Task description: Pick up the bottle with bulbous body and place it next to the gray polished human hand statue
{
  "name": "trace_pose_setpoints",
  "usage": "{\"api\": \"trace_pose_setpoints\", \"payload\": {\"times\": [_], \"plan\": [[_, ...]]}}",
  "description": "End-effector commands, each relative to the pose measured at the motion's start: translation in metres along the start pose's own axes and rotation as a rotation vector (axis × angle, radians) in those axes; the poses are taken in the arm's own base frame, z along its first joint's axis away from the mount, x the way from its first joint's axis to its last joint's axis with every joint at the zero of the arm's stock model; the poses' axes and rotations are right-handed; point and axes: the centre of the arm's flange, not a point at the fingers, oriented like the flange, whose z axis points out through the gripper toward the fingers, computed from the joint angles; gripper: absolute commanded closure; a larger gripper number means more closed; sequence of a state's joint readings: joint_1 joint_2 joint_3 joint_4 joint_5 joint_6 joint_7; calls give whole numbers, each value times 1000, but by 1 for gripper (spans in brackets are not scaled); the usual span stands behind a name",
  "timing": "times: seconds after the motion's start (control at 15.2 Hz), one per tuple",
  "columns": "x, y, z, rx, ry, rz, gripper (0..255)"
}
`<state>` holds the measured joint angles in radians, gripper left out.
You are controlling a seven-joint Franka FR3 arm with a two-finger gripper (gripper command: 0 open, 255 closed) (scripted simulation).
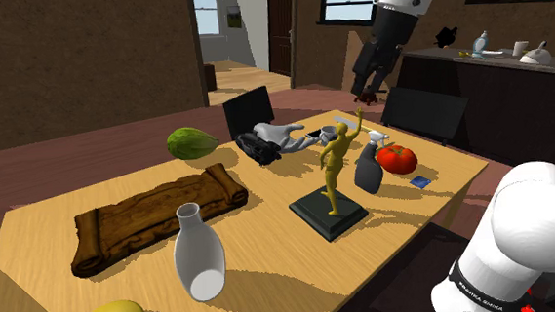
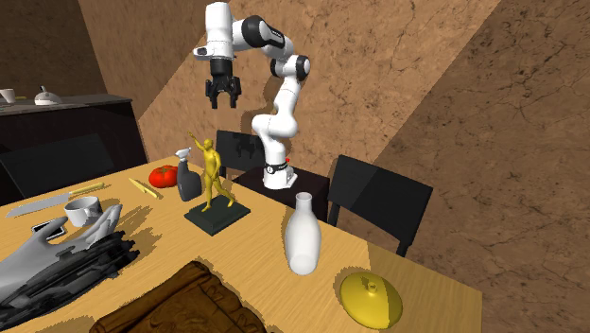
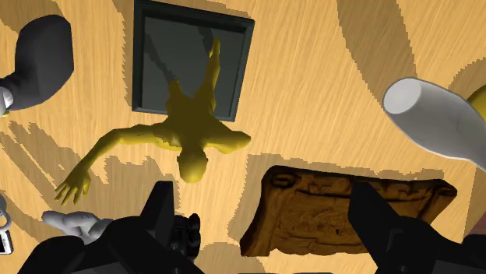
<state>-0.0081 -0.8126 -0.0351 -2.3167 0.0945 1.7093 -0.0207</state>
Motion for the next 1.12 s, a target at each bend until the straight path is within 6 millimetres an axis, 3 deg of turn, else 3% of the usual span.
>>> {"api": "trace_pose_setpoints", "payload": {"times": [0.0,1.06], "plan": [[0,0,0,0,0,0,0],[65,-182,106,-45,-83,-50,0]]}}
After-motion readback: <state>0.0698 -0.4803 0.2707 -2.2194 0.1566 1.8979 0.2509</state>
